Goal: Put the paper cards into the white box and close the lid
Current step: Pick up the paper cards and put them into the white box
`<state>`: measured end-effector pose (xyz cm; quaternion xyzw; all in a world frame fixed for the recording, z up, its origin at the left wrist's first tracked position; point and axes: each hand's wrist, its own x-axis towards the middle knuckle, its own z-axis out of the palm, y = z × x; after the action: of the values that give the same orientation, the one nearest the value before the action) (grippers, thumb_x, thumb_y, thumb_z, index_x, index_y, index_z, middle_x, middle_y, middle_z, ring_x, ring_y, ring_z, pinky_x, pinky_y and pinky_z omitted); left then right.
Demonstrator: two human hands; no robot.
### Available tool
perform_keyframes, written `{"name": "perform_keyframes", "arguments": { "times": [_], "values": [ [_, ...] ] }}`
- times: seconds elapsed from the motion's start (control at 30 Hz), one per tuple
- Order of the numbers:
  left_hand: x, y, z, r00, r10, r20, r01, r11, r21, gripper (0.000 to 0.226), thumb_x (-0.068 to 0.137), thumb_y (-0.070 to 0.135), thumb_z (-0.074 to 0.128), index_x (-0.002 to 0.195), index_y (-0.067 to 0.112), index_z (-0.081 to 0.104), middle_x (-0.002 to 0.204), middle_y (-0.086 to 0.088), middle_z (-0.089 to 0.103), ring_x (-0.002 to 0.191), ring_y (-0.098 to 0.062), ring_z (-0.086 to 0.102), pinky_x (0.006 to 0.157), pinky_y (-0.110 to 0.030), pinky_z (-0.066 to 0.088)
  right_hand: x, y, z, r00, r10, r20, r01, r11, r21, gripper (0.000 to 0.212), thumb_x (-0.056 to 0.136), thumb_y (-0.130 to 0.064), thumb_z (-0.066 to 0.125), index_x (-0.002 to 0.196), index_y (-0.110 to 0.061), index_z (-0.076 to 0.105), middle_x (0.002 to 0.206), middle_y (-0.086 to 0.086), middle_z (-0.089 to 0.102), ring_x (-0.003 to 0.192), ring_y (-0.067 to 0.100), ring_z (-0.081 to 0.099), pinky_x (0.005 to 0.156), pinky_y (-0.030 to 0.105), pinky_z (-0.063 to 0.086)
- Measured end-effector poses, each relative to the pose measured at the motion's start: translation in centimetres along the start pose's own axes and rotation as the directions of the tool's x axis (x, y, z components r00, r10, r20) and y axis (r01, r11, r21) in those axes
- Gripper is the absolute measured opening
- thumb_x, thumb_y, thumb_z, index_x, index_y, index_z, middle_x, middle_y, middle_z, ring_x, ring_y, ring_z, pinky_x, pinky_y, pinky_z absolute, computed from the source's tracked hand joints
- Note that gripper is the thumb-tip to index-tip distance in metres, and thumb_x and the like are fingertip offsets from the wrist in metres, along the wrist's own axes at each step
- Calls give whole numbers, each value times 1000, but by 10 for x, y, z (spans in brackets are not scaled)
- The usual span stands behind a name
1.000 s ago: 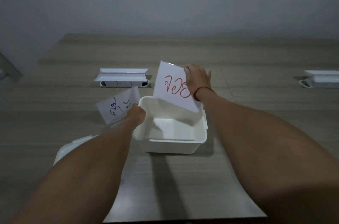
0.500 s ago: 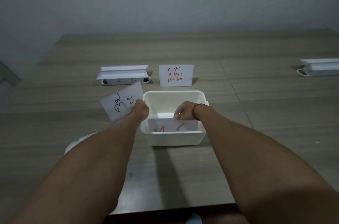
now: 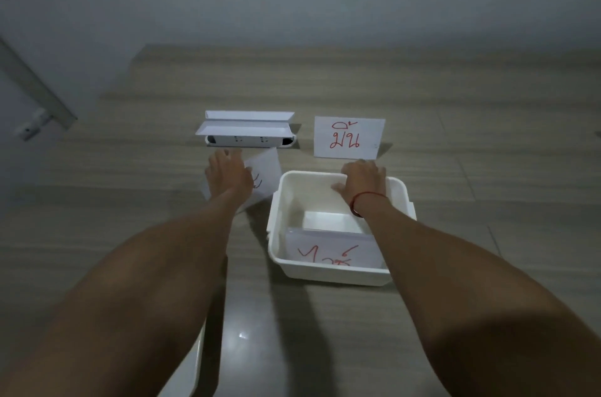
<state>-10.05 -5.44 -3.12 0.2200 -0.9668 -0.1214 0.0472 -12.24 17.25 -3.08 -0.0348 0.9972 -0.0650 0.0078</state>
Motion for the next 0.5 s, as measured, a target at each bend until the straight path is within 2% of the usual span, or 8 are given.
{"name": "perform_keyframes", "arguments": {
  "times": [0.1, 0.17, 0.27, 0.4, 0.5],
  "values": [
    [6, -9, 13, 995, -29, 94, 23, 998, 64, 36, 96, 18, 48, 132, 16, 50, 133, -15, 55, 127, -34, 47, 105, -43, 33, 0, -2, 15, 999, -51, -6, 51, 998, 21, 36, 89, -43, 57, 115, -19, 62, 111, 7, 68, 109, 27, 58, 95, 38, 37],
    [6, -11, 18, 995, -31, 96, 27, 999, 40, 36, 91, 6, 52, 126, 16, 54, 125, -14, 63, 121, -34, 55, 100, -41, 37, -1, -2, 21, 997, -60, -39, 60, 998, 1, 38, 89, -45, 57, 116, -20, 60, 112, 7, 67, 110, 27, 57, 94, 39, 36],
    [5, -12, 21, 996, 3, 90, -4, 1000, 8, 38, 88, 2, 53, 123, 16, 56, 119, -15, 66, 116, -35, 58, 95, -41, 40, 0, -4, 23, 997, -60, -41, 60, 998, -6, 39, 89, -46, 57, 118, -20, 59, 115, 7, 66, 112, 28, 56, 94, 39, 37],
    [2, -5, 16, 996, 88, -30, -88, 996, -11, 34, 86, 3, 48, 114, 18, 59, 111, -12, 67, 108, -34, 58, 89, -40, 40, 0, -4, 21, 999, -46, -13, 46, 999, -14, 38, 91, -41, 56, 122, -20, 57, 118, 8, 64, 113, 27, 55, 96, 39, 36],
    [5, 3, -6, 977, 157, -141, -149, 987, 66, 32, 86, 1, 48, 114, 15, 58, 112, -12, 64, 108, -33, 57, 89, -40, 39, -3, 1, 15, 1000, -7, 15, 8, 1000, -11, 36, 93, -36, 55, 124, -19, 56, 122, 8, 62, 116, 27, 54, 100, 39, 35]
  ]
}}
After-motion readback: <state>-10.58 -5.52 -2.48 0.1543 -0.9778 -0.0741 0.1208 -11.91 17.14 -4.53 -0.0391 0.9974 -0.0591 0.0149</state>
